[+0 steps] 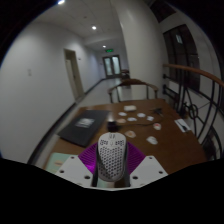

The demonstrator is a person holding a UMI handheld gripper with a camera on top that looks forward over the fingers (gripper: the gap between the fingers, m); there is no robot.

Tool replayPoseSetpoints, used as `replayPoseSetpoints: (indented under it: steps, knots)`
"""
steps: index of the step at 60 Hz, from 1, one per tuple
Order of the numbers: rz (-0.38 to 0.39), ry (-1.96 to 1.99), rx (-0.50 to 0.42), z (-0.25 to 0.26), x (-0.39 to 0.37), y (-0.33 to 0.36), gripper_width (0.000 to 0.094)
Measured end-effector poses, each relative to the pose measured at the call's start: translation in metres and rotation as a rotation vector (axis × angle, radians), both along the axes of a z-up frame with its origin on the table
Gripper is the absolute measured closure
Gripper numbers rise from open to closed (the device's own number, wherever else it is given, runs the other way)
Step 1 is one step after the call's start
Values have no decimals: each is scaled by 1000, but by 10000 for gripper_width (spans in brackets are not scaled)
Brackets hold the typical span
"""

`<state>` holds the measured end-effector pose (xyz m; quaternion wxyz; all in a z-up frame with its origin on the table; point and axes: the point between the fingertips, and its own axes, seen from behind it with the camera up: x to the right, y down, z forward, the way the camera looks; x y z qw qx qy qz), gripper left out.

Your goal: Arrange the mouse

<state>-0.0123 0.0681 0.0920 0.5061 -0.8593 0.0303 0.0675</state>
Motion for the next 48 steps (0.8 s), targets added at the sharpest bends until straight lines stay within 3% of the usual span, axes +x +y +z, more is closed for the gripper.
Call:
replayPoseSetpoints:
  steps: [4,9,18,27,30,37,41,45,48]
  knots:
    - [69,9,55,30,-53,-15,557]
    - [86,-55,89,30,-96,-27,554]
    - [96,-134,-38,-47,-149,-38,552]
    - [67,-163,-146,-106,-153,-50,538]
    - [72,-157,-119,-105,-152,-49,519]
    - [130,-156,-154,-107,-154,-51,401]
    - [198,-144,-167,-102,-157,-60,269]
    - [243,-147,-133,-86,-152,-73,68]
    - [271,-154,-111,-74,-143,-88,96]
